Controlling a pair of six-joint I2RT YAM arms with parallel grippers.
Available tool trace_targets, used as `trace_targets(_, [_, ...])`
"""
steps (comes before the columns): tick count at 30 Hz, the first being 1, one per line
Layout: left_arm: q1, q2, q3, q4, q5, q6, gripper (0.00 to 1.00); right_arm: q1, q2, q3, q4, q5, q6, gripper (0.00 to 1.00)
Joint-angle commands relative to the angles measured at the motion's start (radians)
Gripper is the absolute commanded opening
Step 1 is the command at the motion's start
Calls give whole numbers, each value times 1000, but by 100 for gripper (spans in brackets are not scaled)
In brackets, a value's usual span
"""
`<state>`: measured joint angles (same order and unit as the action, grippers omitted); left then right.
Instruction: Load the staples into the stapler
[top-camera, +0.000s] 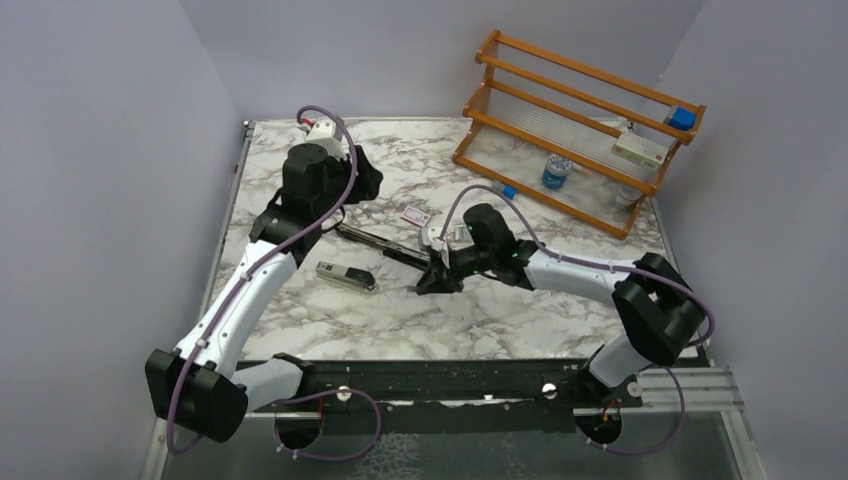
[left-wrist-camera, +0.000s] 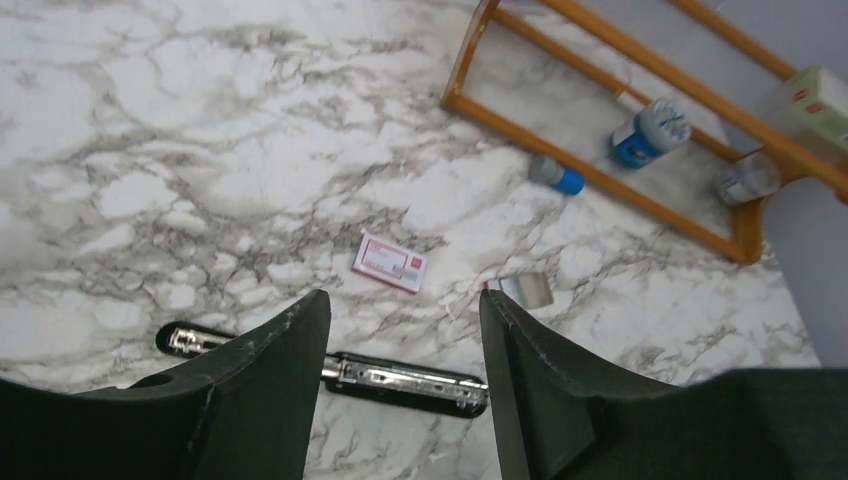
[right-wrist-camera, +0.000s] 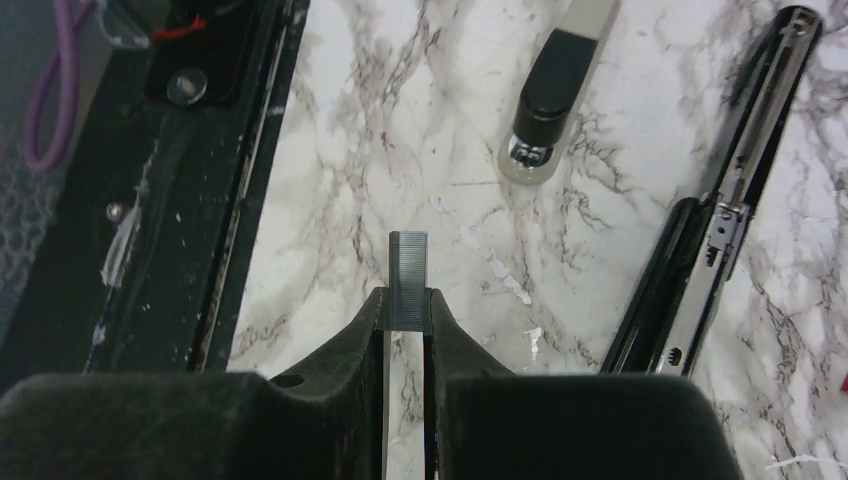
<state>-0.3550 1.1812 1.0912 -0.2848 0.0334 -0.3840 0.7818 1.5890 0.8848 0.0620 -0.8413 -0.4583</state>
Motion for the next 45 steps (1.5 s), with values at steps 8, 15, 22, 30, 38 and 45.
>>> trace_targets(8, [7,-68,97,246,355,75,69,-133,-223,-107,705,272,639,11])
trace_targets(15, [6,-118,106,415,595,123,75,-166,-342,-114,877,395,795,12])
trace_targets(22, [11,-105,132,592,976,119,72,-169,-425,-129,1047,292,799,12])
trace_targets(30, [-14,-94,139,726,1079,19,72,-169,-421,-124,1174,132,851,12])
trace_targets(38, [-82,-67,110,752,975,-46,77,-168,-403,-106,1217,82,883,12])
trace_targets(45, [-150,-41,105,783,980,-47,70,-168,-404,-101,1216,87,897,12])
